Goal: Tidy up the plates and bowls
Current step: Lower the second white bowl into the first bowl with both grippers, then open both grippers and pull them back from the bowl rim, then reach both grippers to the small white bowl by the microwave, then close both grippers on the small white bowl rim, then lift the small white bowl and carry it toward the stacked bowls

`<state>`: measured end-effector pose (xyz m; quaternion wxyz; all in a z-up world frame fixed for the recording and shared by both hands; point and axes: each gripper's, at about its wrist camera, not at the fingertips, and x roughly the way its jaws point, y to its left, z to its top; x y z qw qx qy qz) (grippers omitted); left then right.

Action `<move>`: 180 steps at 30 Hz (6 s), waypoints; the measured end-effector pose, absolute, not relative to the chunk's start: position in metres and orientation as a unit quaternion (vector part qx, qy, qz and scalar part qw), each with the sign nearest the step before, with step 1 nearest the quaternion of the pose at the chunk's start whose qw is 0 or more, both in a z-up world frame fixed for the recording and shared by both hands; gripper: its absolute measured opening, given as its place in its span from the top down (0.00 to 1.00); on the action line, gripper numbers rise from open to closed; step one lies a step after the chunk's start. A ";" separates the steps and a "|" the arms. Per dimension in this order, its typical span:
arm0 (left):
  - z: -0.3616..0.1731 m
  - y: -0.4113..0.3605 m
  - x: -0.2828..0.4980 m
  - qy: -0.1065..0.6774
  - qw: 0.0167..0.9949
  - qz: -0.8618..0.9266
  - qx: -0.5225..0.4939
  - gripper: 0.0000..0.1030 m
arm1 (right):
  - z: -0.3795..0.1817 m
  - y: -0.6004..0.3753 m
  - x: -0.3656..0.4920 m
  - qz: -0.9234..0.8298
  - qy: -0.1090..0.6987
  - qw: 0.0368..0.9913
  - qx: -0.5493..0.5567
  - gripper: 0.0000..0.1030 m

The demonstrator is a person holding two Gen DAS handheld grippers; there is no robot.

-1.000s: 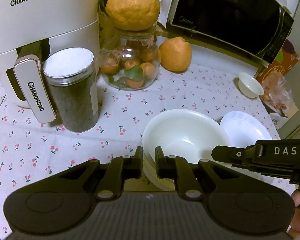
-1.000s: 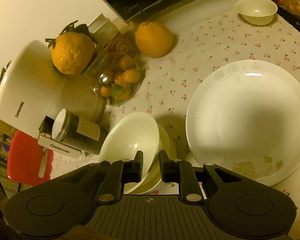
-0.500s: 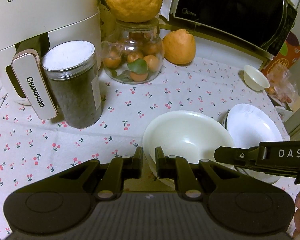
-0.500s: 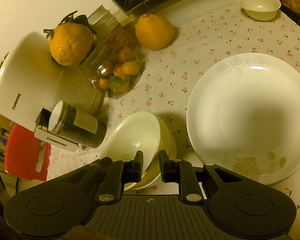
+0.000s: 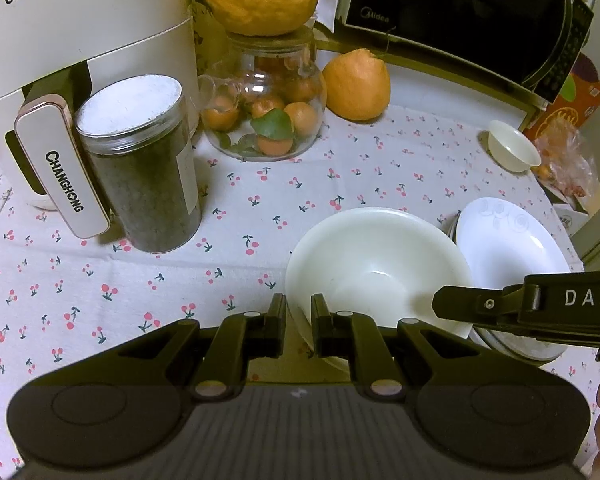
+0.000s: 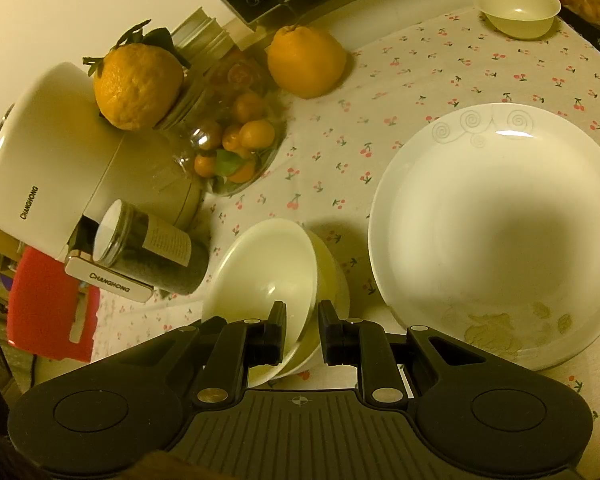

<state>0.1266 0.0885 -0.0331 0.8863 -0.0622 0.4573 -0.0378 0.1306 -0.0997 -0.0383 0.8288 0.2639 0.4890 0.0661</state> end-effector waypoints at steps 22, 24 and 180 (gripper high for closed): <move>-0.034 0.087 0.128 0.458 0.886 -0.037 -0.053 0.89 | -0.036 -0.106 0.130 0.065 0.491 0.825 0.273 0.81; -0.034 0.086 0.128 0.457 0.887 -0.037 -0.051 0.87 | -0.036 -0.108 0.130 0.064 0.490 0.824 0.276 0.81; 0.015 -0.130 0.317 0.438 0.884 -0.160 -0.045 0.90 | -0.010 -0.367 0.215 -0.025 0.316 0.844 0.433 0.87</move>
